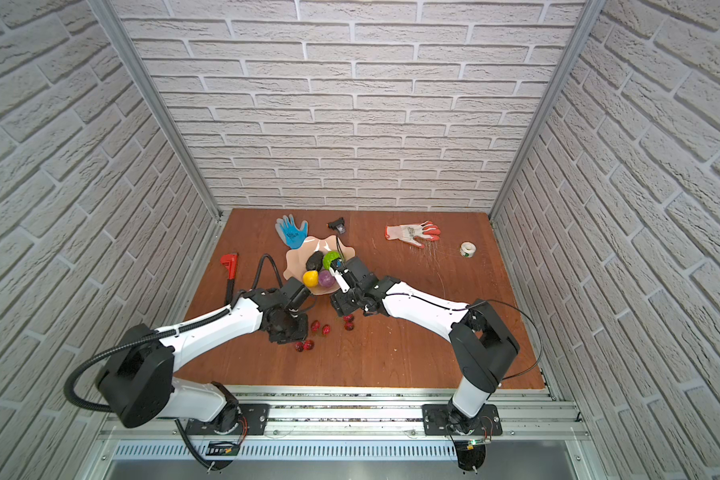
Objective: Place and organize the fake fruits in the fruit bowl
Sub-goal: 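Lower the left gripper onto the cherry pair nearest the robot, then grasp the cherry pair with the left gripper and lift it toward the bowl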
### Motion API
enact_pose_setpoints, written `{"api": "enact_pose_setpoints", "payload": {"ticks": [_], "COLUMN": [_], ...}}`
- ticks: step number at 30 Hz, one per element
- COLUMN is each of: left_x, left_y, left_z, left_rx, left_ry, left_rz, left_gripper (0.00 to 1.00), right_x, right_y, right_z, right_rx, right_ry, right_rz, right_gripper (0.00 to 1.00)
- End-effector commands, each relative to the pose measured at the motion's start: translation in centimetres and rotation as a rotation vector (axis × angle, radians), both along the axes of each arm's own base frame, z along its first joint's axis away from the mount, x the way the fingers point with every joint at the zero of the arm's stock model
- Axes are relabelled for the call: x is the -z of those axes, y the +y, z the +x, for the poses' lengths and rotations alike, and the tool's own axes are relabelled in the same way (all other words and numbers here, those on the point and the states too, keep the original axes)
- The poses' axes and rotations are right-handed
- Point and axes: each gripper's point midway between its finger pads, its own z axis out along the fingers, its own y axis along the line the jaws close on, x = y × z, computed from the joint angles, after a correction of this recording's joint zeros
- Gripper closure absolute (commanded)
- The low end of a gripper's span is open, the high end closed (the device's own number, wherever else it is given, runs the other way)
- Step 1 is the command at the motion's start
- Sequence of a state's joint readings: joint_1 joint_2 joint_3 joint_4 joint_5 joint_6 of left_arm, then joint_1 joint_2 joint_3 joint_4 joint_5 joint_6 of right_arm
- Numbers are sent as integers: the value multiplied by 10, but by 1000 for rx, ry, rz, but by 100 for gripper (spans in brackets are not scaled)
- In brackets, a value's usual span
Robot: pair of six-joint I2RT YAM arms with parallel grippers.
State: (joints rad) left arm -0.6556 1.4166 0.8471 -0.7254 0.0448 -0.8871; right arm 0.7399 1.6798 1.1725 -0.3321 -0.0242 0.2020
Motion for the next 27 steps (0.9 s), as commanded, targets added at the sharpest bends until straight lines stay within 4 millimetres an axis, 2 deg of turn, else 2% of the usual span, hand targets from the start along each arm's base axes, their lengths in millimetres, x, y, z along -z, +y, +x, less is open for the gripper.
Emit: {"api": "enact_pose_setpoints", "payload": {"ticks": [1,14,16,22,27], "left_x": [4,4,3,-5,-19], "left_y": [2,4,4,5,4], "left_z": [3,2,3,5,6], "left_rx": [2,6,7,9,9], "left_ry": [-6,-3,-9,-42,-82], "left_rz": [6,13,10,3,-24], "left_gripper": [68,90,96,100,100], "right_x": [-9,-8,-9,-11,-14], "right_y": [8,9,8,7,6], "right_z": [1,0,0,0,-1], "right_rx": [-18,-17,-15,-12,-11], "right_ry": [-21,-17,-17,-21,-27], "right_rz": [25,33,34,39,42], "right_gripper": [29,29,29,29,29]}}
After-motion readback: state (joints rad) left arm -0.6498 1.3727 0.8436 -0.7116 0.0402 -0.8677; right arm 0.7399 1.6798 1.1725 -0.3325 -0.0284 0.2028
